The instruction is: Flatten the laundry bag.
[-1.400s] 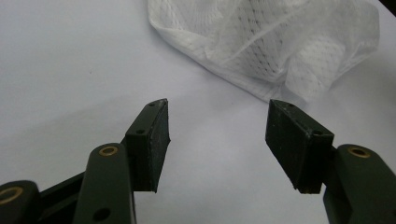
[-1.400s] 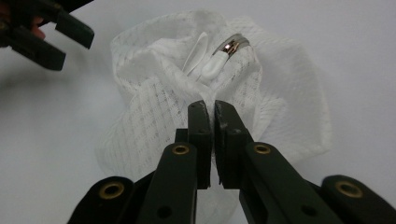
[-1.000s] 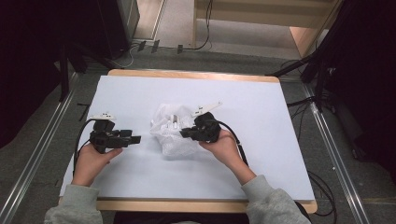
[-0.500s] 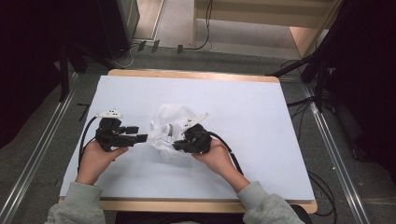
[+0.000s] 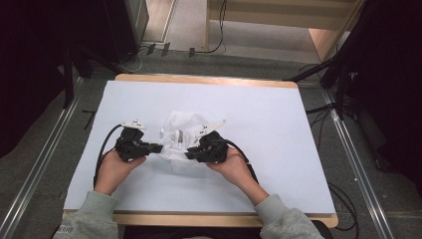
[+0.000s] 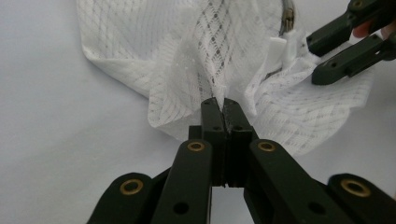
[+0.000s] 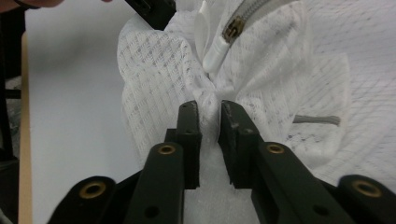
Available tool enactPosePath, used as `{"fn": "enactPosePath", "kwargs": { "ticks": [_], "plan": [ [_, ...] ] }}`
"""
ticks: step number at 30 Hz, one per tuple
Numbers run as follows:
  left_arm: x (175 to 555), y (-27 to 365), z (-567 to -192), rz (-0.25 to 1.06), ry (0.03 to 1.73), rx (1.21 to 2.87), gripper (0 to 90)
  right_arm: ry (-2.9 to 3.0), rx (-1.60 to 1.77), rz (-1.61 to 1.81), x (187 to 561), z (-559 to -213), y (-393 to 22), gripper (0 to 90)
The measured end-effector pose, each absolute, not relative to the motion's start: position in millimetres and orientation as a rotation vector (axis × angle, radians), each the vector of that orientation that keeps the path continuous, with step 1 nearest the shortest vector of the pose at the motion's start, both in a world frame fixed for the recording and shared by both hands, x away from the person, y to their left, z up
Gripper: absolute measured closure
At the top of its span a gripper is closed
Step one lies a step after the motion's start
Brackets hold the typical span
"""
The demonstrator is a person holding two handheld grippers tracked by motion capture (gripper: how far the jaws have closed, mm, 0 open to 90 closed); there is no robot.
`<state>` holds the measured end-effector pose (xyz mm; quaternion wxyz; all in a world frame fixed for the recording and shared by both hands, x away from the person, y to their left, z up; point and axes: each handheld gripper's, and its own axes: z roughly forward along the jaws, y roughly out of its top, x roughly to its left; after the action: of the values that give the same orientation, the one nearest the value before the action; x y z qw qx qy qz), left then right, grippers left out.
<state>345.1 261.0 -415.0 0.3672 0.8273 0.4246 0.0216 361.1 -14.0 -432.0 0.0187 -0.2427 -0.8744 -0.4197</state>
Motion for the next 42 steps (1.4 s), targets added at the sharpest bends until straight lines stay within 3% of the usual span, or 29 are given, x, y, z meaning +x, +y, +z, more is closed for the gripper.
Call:
{"fn": "enactPosePath", "kwargs": {
  "ticks": [4,17,33,37,42],
  "plan": [
    [343.3,270.9,-410.9,0.062,1.098,2.096,90.0,-2.706,-0.773,-1.354,364.7,-422.1,-26.7,70.6],
    [331.7,296.7,-403.3,0.062,1.109,2.043,90.0,-2.715,-1.032,-1.399,398.9,-419.0,-75.3,64.9],
    [318.1,322.9,-407.3,0.09,1.188,2.002,90.0,-2.707,-1.147,-1.302,429.0,-443.9,-61.1,51.4],
    [316.5,331.2,-409.2,0.093,1.213,1.994,90.0,-2.703,-1.136,-1.241,433.3,-452.5,-51.5,60.6],
    [316.4,343.0,-410.8,0.101,1.249,1.971,90.0,-2.748,-1.127,-1.173,434.9,-457.8,-45.4,87.9]
  ]
}}
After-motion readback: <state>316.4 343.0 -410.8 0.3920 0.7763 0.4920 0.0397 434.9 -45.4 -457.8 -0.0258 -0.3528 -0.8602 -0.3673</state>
